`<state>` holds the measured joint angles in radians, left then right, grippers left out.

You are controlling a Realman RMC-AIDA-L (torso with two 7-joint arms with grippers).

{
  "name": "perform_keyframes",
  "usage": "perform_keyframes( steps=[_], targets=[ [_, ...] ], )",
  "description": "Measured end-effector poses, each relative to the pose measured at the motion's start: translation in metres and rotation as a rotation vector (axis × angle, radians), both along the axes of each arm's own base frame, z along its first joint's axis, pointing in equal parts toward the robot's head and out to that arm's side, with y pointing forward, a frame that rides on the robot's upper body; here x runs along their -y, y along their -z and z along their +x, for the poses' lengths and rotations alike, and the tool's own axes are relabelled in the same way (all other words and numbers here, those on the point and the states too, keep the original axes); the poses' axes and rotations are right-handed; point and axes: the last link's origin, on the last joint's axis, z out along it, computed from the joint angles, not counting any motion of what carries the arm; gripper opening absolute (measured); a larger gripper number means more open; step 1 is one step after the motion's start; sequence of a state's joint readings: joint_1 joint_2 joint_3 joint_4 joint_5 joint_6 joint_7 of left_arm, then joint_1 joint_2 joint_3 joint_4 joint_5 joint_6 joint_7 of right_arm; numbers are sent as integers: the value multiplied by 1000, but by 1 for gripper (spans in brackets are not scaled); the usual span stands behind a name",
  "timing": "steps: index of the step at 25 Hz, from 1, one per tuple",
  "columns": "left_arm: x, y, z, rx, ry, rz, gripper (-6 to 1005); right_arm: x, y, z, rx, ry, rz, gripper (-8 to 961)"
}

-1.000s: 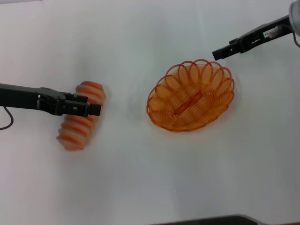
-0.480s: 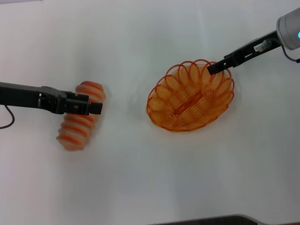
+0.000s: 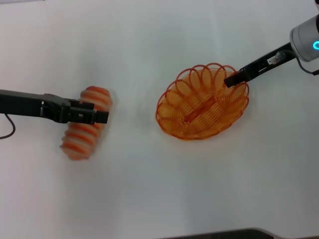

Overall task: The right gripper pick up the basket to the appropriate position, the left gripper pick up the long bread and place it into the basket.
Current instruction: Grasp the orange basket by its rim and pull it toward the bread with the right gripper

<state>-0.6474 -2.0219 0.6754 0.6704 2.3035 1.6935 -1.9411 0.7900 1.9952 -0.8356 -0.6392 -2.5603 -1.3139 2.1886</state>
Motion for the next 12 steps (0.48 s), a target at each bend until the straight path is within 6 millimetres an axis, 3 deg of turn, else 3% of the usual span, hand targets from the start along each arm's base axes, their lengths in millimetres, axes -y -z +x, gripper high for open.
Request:
perform_keyframes(
  steps=[6, 12],
  targets=[
    [1, 0, -2, -2, -4, -3, 785, 3, 0, 1, -5, 14, -17, 276],
    [2, 1, -2, -3, -5, -3, 785, 5, -2, 1, -12, 25, -30, 153]
  ],
)
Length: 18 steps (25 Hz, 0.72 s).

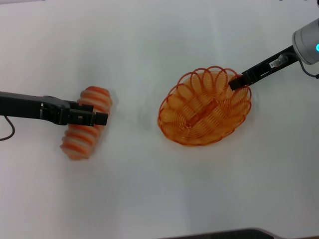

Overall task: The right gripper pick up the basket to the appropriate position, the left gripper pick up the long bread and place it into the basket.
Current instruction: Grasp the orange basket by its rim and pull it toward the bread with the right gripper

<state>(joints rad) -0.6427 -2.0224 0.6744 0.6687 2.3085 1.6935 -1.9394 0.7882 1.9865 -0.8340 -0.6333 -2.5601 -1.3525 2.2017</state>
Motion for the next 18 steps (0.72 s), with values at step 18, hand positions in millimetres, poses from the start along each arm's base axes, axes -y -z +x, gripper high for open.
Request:
perform_keyframes(
  steps=[18],
  targets=[
    [-7, -2, 4, -7, 6, 15, 786, 6, -35, 7, -323, 170, 160, 97]
  ],
)
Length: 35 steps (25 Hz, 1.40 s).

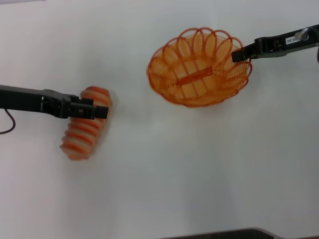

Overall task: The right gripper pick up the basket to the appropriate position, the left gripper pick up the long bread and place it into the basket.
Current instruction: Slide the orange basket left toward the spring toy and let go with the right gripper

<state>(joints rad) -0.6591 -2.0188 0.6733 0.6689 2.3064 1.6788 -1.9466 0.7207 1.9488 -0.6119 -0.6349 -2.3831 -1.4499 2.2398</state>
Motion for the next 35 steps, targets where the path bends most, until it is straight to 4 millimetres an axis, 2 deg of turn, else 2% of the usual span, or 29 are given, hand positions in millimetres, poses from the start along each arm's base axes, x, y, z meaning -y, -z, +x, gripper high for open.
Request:
perform_keyframes(
  steps=[5, 13, 23, 30, 35],
  targets=[
    [-6, -2, 3, -3, -2, 16, 786, 5, 2, 12, -49, 146, 17, 96],
    [-10, -3, 5, -9, 2, 29, 786, 13, 23, 27, -132, 296, 56, 95],
    [-11, -2, 5, -11, -10, 35, 785, 21, 49, 24, -188, 336, 37, 139],
    [-11, 0, 6, -10, -10, 30, 785, 23, 54, 22, -218, 327, 47, 173],
    [-10, 0, 5, -12, -11, 28, 785, 27, 54, 23, -236, 315, 46, 278]
  ],
)
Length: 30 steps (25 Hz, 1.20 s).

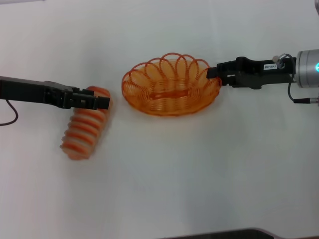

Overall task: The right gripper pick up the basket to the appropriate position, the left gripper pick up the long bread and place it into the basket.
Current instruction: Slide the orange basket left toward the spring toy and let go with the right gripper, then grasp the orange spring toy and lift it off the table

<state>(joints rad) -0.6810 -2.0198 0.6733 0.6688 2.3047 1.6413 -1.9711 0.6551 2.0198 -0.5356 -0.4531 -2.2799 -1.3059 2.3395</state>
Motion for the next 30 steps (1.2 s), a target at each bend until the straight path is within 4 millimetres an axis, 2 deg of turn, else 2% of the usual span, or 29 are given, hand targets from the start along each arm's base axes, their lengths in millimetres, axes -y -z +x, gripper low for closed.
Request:
perform_keyframes(
  steps=[6, 9, 13, 17, 22, 25, 30],
  targets=[
    [1, 0, -1, 2, -3, -3, 785, 6, -2, 7, -3, 14, 12, 403],
    [2, 0, -1, 4, -3, -4, 785, 4, -9, 12, 3, 10, 50, 589],
    [2, 0, -1, 5, -4, -5, 786, 0, -28, 15, -2, -45, 154, 590],
    [4, 1, -1, 10, -8, -9, 785, -2, -54, 18, 2, -162, 344, 587],
    [5, 3, -1, 11, -18, -15, 783, 14, -70, 6, -1, -474, 503, 581],
    [5, 3, -1, 11, -23, -17, 781, 25, -72, -4, -5, -628, 469, 577],
    [4, 2, -1, 14, -25, -13, 780, 35, -68, -6, 68, -773, 258, 577]
  ],
)
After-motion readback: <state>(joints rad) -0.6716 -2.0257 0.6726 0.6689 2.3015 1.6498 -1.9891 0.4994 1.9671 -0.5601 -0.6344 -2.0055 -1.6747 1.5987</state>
